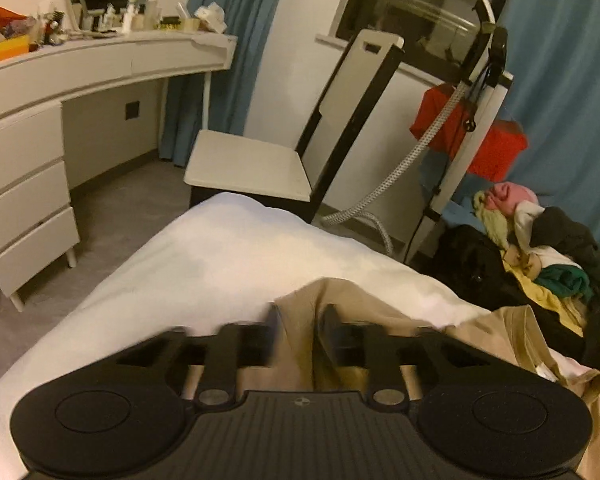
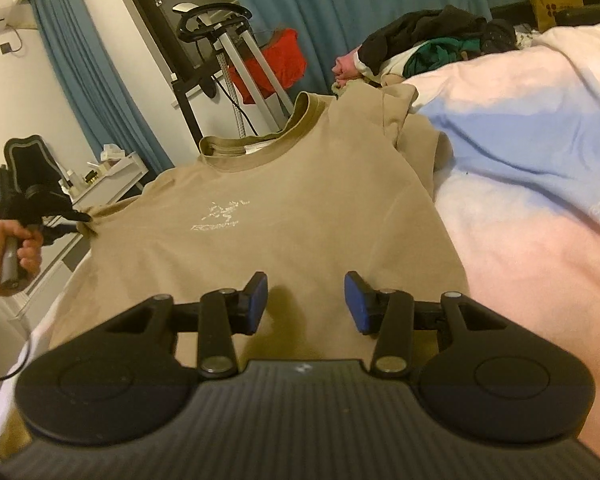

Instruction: Fold clothes

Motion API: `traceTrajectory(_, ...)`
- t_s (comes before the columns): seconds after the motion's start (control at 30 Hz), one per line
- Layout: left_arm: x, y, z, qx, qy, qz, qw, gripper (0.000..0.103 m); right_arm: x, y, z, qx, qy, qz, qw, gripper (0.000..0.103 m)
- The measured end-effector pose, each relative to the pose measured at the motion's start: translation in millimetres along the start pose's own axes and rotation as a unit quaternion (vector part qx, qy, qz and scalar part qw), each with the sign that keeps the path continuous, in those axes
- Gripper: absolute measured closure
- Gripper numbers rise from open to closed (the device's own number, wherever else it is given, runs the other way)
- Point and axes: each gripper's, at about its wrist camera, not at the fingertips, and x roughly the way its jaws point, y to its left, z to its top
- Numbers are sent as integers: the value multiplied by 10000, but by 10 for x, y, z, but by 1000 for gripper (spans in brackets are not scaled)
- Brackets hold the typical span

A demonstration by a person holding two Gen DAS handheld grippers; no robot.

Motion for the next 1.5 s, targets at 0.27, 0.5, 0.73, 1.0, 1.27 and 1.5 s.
traceTrajectory(0.27, -1257, -269, -702, 500, -419, -761, 9950, 17, -172, 96, 67, -233, -299, -126, 9992, 56)
traceTrajectory(0.5, -2334, -820, -1598, 1002, -664, -1420, 9826, 7, -490, 184, 118, -532, -637, -209, 9963, 56)
traceTrajectory(0.73, -2748, -1002, -2316, 1511, -633, -1852, 9689, 5, -785, 326, 99, -791, -888, -413, 9920, 47)
traceTrajectory(1.0, -2676, -760, -2415, 1048, -278, -1949, 9748, 3, -758, -58, 282, 1004, -651, 582, 9911, 0)
traceTrajectory(1.27, -2252, -702, -2415, 614, 365, -2128, 9745, 3, -188, -908, 353, 3118, -419, 1180, 9419, 5)
traceTrajectory(1.5, -2024, -884, -2561, 698, 539, -2252, 9703, 3, 503, -1235, 338, 4118, -622, 1452, 8975, 23)
